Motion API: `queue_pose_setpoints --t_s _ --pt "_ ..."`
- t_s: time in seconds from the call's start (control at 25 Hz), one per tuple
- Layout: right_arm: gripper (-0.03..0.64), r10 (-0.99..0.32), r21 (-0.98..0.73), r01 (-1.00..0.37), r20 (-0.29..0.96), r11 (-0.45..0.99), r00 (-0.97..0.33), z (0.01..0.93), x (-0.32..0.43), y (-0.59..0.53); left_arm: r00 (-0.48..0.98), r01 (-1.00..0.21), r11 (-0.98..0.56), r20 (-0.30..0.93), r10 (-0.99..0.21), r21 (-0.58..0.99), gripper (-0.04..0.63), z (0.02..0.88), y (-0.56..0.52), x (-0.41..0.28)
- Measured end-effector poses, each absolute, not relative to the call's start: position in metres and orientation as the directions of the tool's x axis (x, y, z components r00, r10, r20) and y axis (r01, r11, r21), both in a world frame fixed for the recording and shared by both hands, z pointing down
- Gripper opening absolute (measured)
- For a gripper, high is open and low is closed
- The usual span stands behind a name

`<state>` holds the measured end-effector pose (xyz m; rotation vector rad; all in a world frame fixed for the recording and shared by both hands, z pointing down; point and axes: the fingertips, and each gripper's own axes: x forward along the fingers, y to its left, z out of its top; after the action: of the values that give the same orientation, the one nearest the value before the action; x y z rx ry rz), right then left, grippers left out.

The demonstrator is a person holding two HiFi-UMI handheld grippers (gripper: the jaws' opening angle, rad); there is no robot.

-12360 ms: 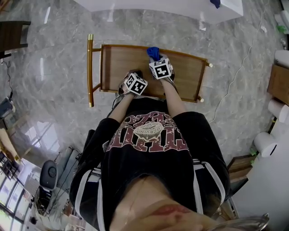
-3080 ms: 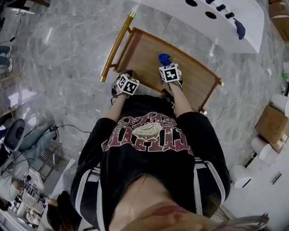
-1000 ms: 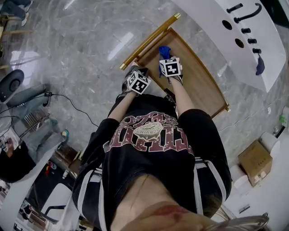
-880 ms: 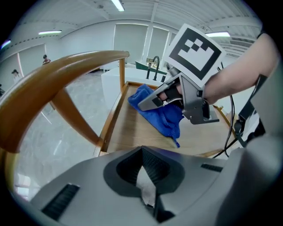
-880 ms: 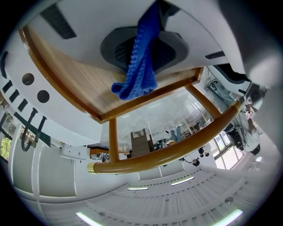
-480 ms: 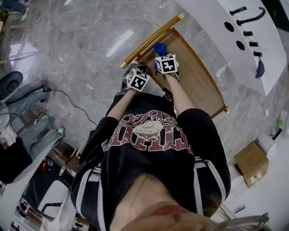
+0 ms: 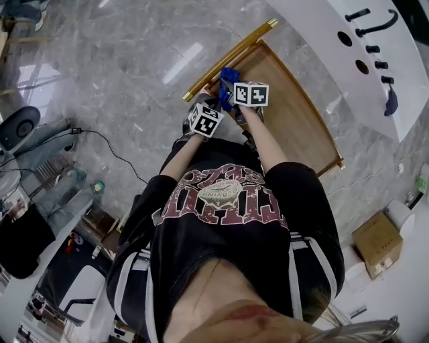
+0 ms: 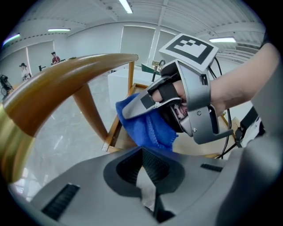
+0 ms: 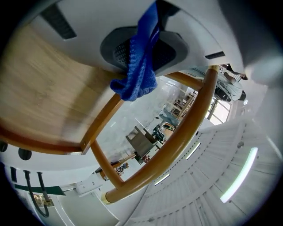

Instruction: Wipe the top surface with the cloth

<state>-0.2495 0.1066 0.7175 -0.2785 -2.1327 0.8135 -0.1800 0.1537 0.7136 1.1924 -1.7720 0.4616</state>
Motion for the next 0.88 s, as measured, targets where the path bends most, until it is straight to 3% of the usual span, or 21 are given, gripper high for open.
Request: queue_pose_setpoints --t_s 0.16,0.44,0.88 --pt "0.064 0.445 -0.607 -0.04 0.624 0.793 -0.642 0.717 -0.25 0.117 -0.108 -0.867 0.467 0.848 -0.519 0.175 0.049 0.714 0.164 -0.181" --pt "0.064 0.352 -0.328 0.152 0.725 0.932 -0.592 0.722 -0.246 0.127 -0.112 -0.873 0.459 0.85 -0.515 0.163 0.049 0.715 0.167 -0.184" --pt "0.064 0.373 -0.357 0.147 0.729 0.923 -0.574 0.723 -0.219 0.124 -0.122 -0.915 0.391 0.855 -0.504 0.1 0.049 0.713 0.16 -0.183"
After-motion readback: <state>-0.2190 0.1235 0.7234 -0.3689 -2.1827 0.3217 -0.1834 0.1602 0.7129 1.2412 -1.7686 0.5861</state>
